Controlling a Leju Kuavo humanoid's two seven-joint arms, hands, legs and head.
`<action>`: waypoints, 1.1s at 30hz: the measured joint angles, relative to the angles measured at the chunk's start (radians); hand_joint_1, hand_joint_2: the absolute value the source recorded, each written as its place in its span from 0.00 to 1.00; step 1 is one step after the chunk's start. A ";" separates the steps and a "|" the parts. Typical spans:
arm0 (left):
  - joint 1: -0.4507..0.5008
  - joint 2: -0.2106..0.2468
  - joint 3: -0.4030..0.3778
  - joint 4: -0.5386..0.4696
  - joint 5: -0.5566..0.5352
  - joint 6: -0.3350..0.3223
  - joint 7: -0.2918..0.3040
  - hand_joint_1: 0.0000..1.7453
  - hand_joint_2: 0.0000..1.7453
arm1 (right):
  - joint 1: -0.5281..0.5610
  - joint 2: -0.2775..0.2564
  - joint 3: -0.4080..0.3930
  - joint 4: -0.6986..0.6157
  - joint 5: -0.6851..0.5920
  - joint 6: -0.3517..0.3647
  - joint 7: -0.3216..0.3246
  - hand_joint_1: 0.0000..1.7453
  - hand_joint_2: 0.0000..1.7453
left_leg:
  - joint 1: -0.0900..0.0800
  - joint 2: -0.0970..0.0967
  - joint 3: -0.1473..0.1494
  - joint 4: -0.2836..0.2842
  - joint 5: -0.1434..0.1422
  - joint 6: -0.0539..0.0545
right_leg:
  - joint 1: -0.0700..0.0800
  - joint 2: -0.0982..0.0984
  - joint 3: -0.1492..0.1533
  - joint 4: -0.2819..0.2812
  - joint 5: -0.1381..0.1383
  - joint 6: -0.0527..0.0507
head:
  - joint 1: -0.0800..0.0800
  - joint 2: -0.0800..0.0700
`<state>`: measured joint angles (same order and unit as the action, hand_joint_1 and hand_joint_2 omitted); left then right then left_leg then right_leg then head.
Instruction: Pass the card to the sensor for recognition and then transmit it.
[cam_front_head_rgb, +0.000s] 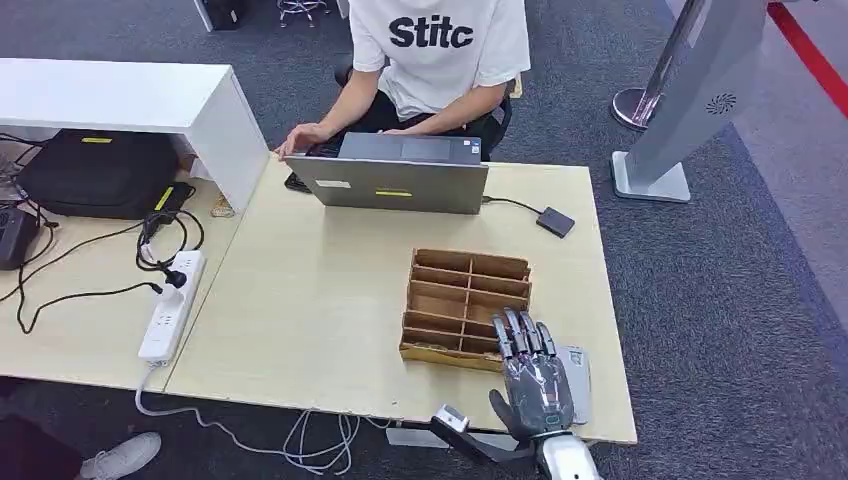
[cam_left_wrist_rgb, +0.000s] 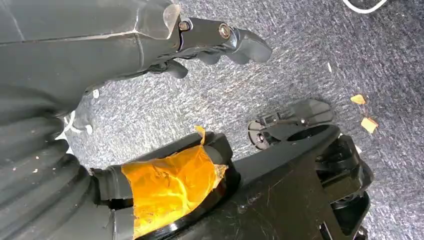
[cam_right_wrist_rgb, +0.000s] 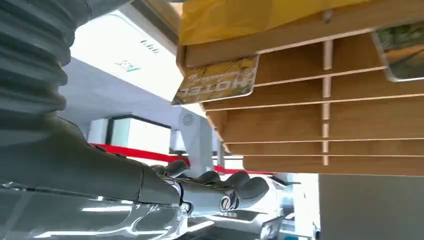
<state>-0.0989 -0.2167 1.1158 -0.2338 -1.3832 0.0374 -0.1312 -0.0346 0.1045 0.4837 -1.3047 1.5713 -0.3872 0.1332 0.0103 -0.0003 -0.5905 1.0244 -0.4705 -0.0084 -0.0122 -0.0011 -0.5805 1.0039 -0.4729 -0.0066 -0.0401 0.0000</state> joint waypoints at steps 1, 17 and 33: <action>0.000 0.000 0.000 0.000 0.000 0.000 0.000 0.00 1.00 | 0.000 -0.002 0.000 -0.002 0.000 0.000 0.002 0.00 1.00 | 0.000 0.000 0.000 0.000 0.000 0.000 | 0.000 0.000 0.000 0.000 0.000 0.000 | 0.000 0.000; 0.000 0.000 0.000 0.000 -0.003 0.000 0.000 0.00 1.00 | -0.006 -0.014 -0.007 -0.007 0.000 0.001 -0.010 0.00 1.00 | 0.000 0.000 0.000 0.000 0.000 0.000 | 0.000 0.000 0.000 0.000 0.000 0.000 | 0.000 0.000; -0.001 -0.001 0.000 0.000 -0.020 -0.005 0.000 0.00 1.00 | -0.034 0.004 -0.041 0.083 -0.003 -0.015 -0.068 0.91 1.00 | 0.000 0.000 0.000 0.000 0.000 0.000 | 0.000 0.000 0.000 0.000 0.000 0.000 | 0.000 0.000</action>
<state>-0.0996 -0.2174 1.1158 -0.2338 -1.4035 0.0328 -0.1316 -0.0690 0.1087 0.4428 -1.2218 1.5679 -0.4025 0.0656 0.0103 -0.0003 -0.5905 1.0244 -0.4705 -0.0084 -0.0122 -0.0011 -0.5805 1.0039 -0.4729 -0.0066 -0.0404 0.0000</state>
